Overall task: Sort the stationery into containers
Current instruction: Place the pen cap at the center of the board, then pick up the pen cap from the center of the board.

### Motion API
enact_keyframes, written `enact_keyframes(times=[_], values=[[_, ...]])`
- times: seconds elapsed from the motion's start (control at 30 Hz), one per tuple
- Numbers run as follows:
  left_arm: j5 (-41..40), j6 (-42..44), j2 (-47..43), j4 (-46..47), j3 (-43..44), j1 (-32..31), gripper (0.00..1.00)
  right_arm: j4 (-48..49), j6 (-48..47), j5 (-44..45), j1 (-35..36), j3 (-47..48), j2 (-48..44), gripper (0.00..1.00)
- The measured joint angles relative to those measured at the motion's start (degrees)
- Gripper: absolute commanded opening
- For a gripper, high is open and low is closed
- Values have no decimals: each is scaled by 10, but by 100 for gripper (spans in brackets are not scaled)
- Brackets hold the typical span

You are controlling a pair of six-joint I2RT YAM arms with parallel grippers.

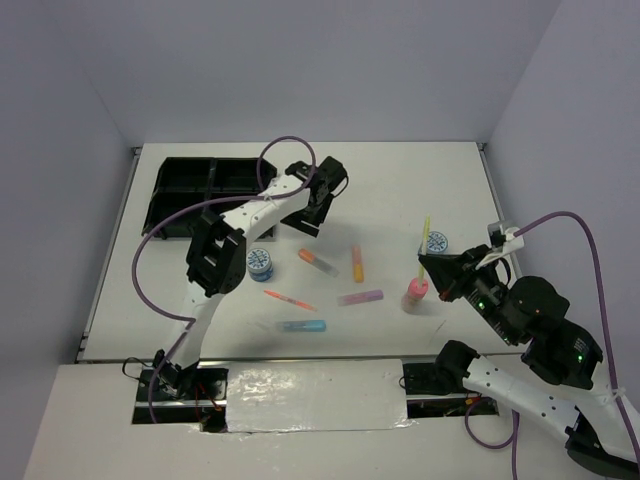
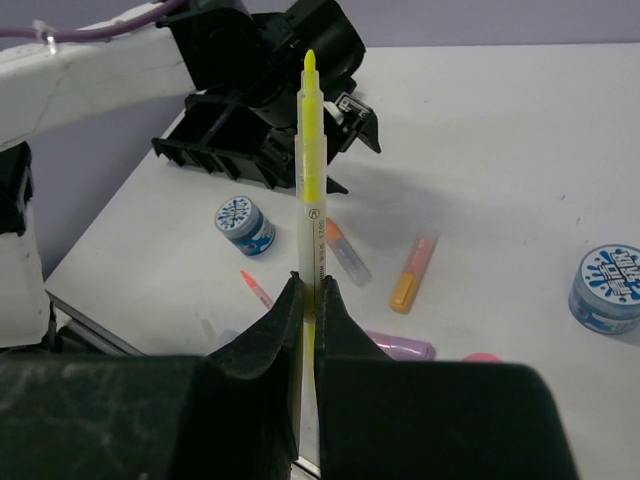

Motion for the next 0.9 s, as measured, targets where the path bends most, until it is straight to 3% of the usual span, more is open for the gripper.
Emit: enact_keyframes(times=[0.9], values=[[38,-15,72,33,11,-6,79,-18,-29,-30,0,5,-10,0]])
